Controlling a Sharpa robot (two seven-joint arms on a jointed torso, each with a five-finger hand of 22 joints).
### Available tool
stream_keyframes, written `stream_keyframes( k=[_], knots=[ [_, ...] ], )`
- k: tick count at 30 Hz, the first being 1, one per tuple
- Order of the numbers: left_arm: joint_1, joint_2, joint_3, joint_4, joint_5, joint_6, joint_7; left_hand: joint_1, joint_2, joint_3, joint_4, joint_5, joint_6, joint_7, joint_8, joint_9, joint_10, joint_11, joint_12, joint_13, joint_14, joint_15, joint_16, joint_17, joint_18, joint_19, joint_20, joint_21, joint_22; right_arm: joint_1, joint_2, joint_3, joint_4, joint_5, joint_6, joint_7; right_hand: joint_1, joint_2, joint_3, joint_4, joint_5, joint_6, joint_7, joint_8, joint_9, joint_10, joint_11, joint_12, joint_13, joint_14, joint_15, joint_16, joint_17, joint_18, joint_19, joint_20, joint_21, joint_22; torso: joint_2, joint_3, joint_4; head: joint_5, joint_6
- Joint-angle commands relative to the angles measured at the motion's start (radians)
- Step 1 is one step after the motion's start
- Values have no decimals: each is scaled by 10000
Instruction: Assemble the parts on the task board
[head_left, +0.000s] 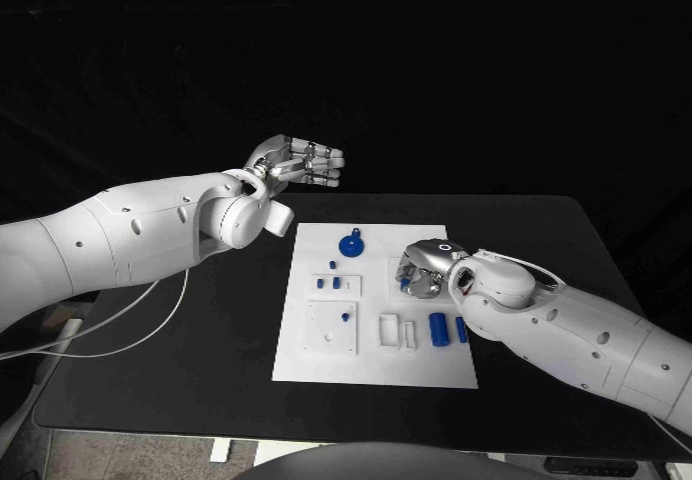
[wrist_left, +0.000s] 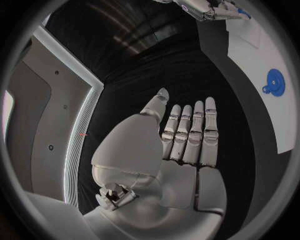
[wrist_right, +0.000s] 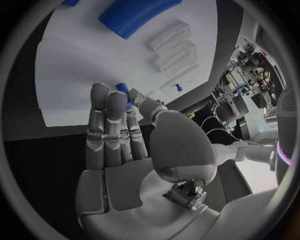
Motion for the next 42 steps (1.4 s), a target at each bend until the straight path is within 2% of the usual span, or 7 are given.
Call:
stream_keyframes(
  k=[1, 12, 16, 20, 27, 34, 42],
  knots=[
    [10, 20, 9, 2, -38, 145, 123, 5, 121, -34, -21, -36, 9, 38, 23, 14, 31, 22, 35, -8, -63, 3, -45, -13, 37, 11, 6, 20, -12, -21, 12, -8, -1, -84, -92, 19, 54, 175, 156, 2, -27, 188, -38, 27, 28, 230, -63, 64, 27, -9, -97, -58, 17, -147, 209, -100, 32, 47, 0, 2, -2, 4, 12],
    [9, 51, 9, -30, -38, 146, 137, 5, 121, -34, -21, -36, 9, 38, 23, 14, 31, 22, 35, -8, -63, 3, -45, -13, 37, 11, 6, 20, -12, -50, 0, -3, -17, -63, -230, 34, -19, 165, 321, 14, -25, 462, -122, 18, 45, 515, -154, 58, 30, 31, -163, -127, 56, -234, 212, -176, 20, 153, -1, 8, 7, -6, 27],
    [9, 73, 9, -72, -38, 150, 151, 5, 121, -34, -21, -36, 9, 38, 23, 14, 31, 22, 35, -8, -63, 3, -45, -13, 37, 11, 6, 20, -12, -55, -18, 68, -102, 407, -211, 152, -55, 151, 369, 37, -24, 496, -127, 16, 45, 543, -162, 58, 30, 44, -171, -158, 71, -250, 225, -189, 1, 178, 1, 7, 9, -2, 24],
    [6, 115, 9, -121, -38, 165, 177, -18, 121, -43, -19, -45, -3, 44, 23, 13, 25, 25, 36, -8, -66, 2, -46, -13, 38, 12, 9, 21, -11, -56, -36, 314, -262, 1024, -139, 306, -58, 161, 358, 32, -23, 499, -128, 17, 46, 553, -166, 61, 32, 42, -188, -173, 76, -249, 228, -202, -14, 181, -2, 6, 40, -7, 59],
    [6, 119, 10, -202, -38, 163, 185, -18, 121, -43, -19, -45, -3, 44, 23, 13, 25, 25, 36, -8, -66, 2, -46, -13, 38, 12, 9, 21, -11, -26, -135, 748, -317, 2033, 52, 498, -85, 195, 304, 23, -24, 511, -134, 16, 49, 568, -174, 59, 31, 47, -204, -210, 99, -269, 239, -220, -63, 185, -11, -7, -7, 48, 91],
    [6, 119, 10, -256, -37, 166, 187, -18, 121, -43, -19, -45, -3, 44, 23, 13, 25, 25, 36, -8, -66, 2, -46, -13, 38, 12, 9, 21, -11, 12, -289, 1146, -102, 2689, 161, 581, -84, 204, 285, 16, -23, 514, -135, 17, 50, 572, -176, 58, 31, 42, -213, -230, 106, -271, 243, -228, -80, 190, -9, -8, 9, 61, 112],
    [6, 110, 10, -271, -33, 167, 190, -18, 121, -43, -19, -45, -3, 44, 23, 13, 25, 25, 36, -8, -66, 2, -46, -13, 38, 12, 9, 21, -11, 25, -413, 1316, 501, 2868, 118, 623, -79, 218, 272, 10, -23, 519, -137, 17, 51, 578, -178, 58, 31, 44, -220, -245, 118, -274, 249, -238, -99, 199, -8, -8, 8, 115, 127]
  ],
)
